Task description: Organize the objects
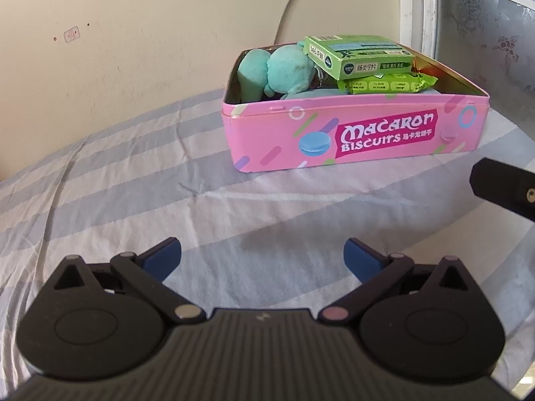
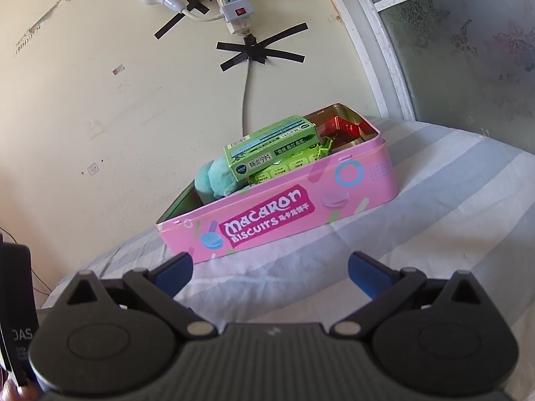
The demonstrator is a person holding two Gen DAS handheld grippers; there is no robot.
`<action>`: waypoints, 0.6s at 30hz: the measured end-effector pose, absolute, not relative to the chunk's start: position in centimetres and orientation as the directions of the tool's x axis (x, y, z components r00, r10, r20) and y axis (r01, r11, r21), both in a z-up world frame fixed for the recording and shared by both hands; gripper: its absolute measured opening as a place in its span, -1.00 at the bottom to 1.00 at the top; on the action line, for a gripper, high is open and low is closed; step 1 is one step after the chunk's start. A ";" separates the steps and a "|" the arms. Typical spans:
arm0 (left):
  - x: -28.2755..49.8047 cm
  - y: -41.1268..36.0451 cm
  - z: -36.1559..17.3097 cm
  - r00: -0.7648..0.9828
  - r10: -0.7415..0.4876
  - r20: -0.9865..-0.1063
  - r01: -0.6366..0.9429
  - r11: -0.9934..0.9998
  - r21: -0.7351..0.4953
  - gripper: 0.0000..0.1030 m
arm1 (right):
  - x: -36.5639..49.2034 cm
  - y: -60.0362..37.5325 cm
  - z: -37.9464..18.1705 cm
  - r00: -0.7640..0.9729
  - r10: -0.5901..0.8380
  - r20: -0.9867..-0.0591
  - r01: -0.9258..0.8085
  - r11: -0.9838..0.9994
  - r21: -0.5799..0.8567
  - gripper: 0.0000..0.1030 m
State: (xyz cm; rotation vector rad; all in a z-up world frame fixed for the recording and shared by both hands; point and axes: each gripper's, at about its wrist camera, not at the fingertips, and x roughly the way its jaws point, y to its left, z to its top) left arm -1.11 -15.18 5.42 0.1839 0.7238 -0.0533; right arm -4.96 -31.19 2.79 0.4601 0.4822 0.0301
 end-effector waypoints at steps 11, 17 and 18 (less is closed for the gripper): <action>-1.0 -15.0 5.3 0.737 0.016 -0.675 0.107 0.984 0.140 1.00 | -4.9 -31.0 2.7 0.886 0.135 -0.444 0.080 0.898 0.432 0.99; -1.0 -15.0 5.2 0.737 0.009 -0.676 0.116 0.983 0.140 1.00 | -4.9 -30.9 2.7 0.886 0.134 -0.444 0.081 0.898 0.433 0.99; -1.0 -15.0 5.3 0.739 0.007 -0.674 0.118 0.983 0.140 1.00 | -4.9 -30.9 2.7 0.886 0.135 -0.445 0.081 0.898 0.433 0.99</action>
